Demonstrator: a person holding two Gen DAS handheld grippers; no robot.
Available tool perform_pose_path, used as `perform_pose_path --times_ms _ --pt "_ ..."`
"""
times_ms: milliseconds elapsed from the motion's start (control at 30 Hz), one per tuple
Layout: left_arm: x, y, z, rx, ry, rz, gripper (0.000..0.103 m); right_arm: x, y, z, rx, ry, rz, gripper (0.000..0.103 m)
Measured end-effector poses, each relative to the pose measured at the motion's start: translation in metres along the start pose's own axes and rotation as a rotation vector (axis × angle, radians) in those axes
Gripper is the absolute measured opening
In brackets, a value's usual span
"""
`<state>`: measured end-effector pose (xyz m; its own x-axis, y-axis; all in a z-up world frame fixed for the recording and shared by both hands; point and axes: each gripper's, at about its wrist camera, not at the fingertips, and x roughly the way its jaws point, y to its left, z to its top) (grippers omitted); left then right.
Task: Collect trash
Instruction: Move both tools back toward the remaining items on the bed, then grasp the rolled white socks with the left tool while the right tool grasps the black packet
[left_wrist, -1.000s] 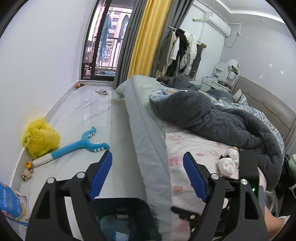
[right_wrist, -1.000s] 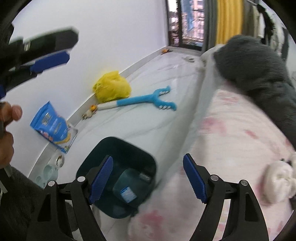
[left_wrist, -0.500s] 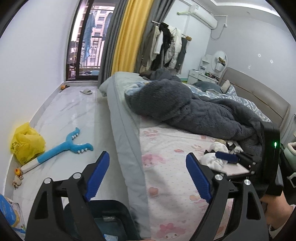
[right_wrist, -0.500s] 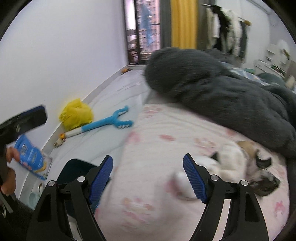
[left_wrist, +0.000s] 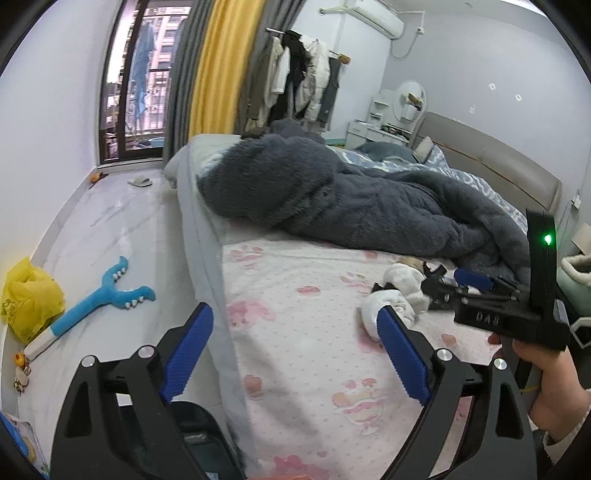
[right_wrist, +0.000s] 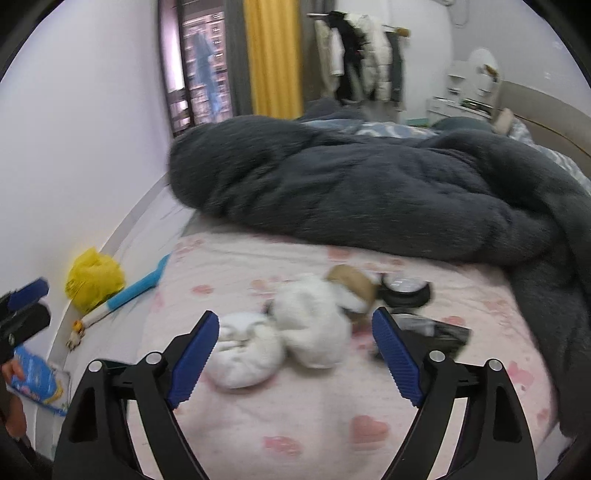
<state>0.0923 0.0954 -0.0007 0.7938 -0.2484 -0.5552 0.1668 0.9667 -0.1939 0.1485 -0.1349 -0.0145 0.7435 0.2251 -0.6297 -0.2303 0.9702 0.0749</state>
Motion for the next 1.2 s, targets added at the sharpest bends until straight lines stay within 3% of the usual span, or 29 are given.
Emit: perform_pose_path --times_ms 133,267,667,1067,1133,1167,1200 --pt "0.013 -0.009 -0.003 0.019 0.025 -0.022 0.092 -0.001 -0.025 -0.002 0.064 -0.013 -0.078 0.090" --pt "0.024 -0.018 -0.005 0.033 0.050 -0.048 0.093 0.001 -0.046 -0.006 0.129 -0.002 -0.100 0.091" --pt "0.067 -0.053 -0.011 0.094 0.123 -0.136 0.094 0.027 -0.074 -0.012 0.160 0.043 -0.128 0.091" --pt "0.109 -0.075 -0.016 0.138 0.192 -0.189 0.094 0.044 -0.090 -0.009 0.169 0.070 -0.079 0.091" --pt "0.116 -0.077 -0.017 0.135 0.202 -0.201 0.094 0.046 -0.090 -0.008 0.156 0.078 -0.072 0.083" --pt "0.120 -0.077 -0.017 0.130 0.210 -0.213 0.093 0.048 -0.091 -0.007 0.147 0.090 -0.067 0.072" --pt "0.122 -0.078 -0.017 0.129 0.215 -0.218 0.090 0.049 -0.092 -0.008 0.146 0.094 -0.063 0.071"
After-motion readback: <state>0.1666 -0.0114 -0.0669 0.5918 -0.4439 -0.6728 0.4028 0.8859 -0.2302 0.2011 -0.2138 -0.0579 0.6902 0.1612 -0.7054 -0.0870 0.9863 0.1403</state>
